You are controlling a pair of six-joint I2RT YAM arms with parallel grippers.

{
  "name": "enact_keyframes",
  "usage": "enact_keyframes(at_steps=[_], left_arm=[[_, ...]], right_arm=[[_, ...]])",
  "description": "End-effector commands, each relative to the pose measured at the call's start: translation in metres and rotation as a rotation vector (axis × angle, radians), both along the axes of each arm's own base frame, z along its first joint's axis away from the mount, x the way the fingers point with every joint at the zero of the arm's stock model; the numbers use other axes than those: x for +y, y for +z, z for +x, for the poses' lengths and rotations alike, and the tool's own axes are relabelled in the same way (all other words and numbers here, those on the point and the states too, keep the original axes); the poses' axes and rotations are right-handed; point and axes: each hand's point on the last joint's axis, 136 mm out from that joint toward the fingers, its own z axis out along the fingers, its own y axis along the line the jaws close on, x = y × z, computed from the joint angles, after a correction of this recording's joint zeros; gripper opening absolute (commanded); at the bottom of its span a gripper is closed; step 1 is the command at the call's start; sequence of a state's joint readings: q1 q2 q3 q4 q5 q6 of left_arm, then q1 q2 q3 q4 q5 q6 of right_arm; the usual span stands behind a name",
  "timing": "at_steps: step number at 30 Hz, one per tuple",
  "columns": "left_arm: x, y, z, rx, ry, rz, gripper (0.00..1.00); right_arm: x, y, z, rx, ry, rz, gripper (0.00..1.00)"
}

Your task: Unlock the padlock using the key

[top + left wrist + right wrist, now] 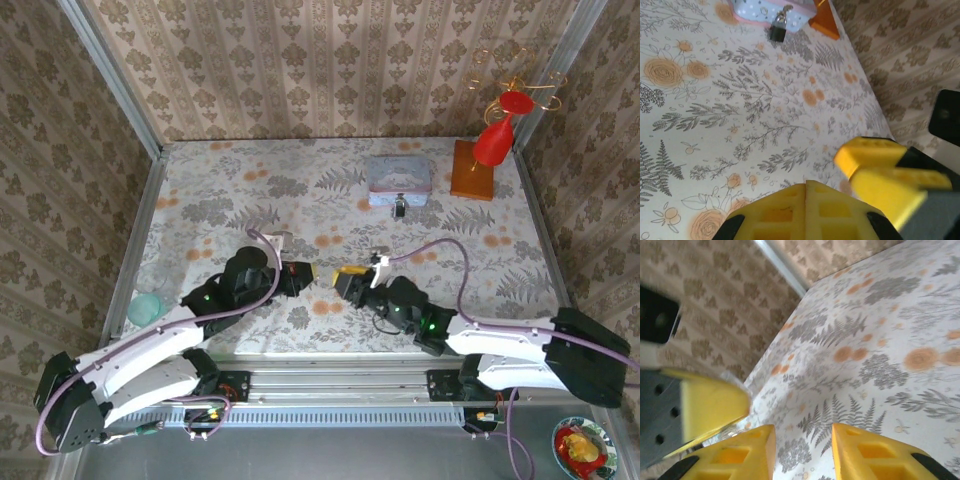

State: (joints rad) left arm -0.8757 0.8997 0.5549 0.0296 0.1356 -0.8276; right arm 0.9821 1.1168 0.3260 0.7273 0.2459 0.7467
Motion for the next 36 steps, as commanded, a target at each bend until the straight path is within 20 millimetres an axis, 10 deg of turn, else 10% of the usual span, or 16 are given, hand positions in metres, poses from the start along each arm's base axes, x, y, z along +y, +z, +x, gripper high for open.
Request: enact_keyframes(at_steps=[1, 10, 36], left_arm=[[0.004, 0.016, 0.011, -0.001, 0.086, -0.108, 0.0], [-0.009, 0.045, 0.009, 0.006, 0.055, -0.285, 0.0], [-0.038, 0.052, -0.01, 0.039, -0.048, -0.376, 0.0]], right_arm=[[0.001, 0.013, -0.016, 0.076, 0.082, 0.141, 0.47], [0.001, 0.049, -0.028, 0.047, 0.161, 0.277, 0.59], [0.029, 0.065, -0.026, 0.13, 0.265, 0.507, 0.43]])
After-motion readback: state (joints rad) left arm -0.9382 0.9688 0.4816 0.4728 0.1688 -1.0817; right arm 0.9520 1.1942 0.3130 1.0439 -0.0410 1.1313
